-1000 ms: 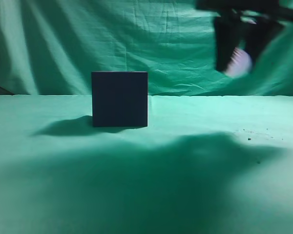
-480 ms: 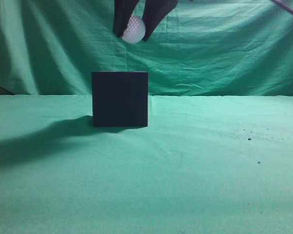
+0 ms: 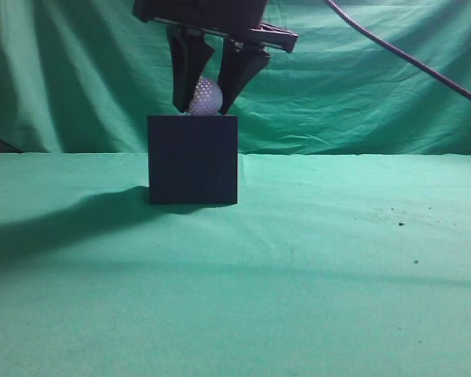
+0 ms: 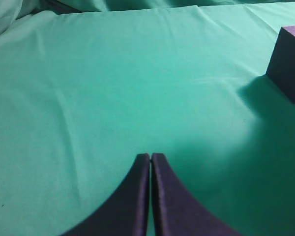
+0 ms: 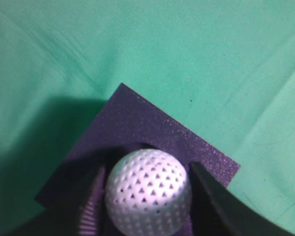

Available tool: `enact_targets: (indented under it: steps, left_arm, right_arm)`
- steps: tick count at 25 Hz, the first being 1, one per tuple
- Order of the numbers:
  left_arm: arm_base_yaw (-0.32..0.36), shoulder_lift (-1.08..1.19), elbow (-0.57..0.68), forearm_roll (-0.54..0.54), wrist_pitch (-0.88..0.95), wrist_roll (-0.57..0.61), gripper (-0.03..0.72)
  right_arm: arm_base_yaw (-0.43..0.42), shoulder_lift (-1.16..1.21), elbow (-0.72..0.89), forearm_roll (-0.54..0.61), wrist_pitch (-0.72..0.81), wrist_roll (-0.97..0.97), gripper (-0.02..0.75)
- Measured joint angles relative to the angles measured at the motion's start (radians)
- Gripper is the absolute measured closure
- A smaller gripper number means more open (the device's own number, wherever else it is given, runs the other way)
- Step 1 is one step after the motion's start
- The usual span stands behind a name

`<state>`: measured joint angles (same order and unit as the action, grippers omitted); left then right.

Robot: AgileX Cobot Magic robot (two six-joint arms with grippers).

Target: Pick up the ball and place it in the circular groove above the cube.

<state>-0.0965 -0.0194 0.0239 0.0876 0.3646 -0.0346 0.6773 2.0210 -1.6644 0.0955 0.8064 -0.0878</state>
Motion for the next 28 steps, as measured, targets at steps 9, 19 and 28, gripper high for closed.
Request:
enact_targets:
  steps: [9,19,28]
  left_arm:
    - [0.000,0.000,0.000,0.000,0.000,0.000,0.688]
    - [0.000,0.000,0.000,0.000,0.000,0.000,0.688]
    - [0.000,0.000,0.000,0.000,0.000,0.000,0.688]
  right_arm:
    - [0.000,0.002,-0.037,0.012,0.017,-0.024,0.140]
    - [0.000,-0.076,-0.283,-0.073,0.396,0.043,0.665]
    - [0.000,-0.431,-0.133,-0.071,0.443,0.093,0.738]
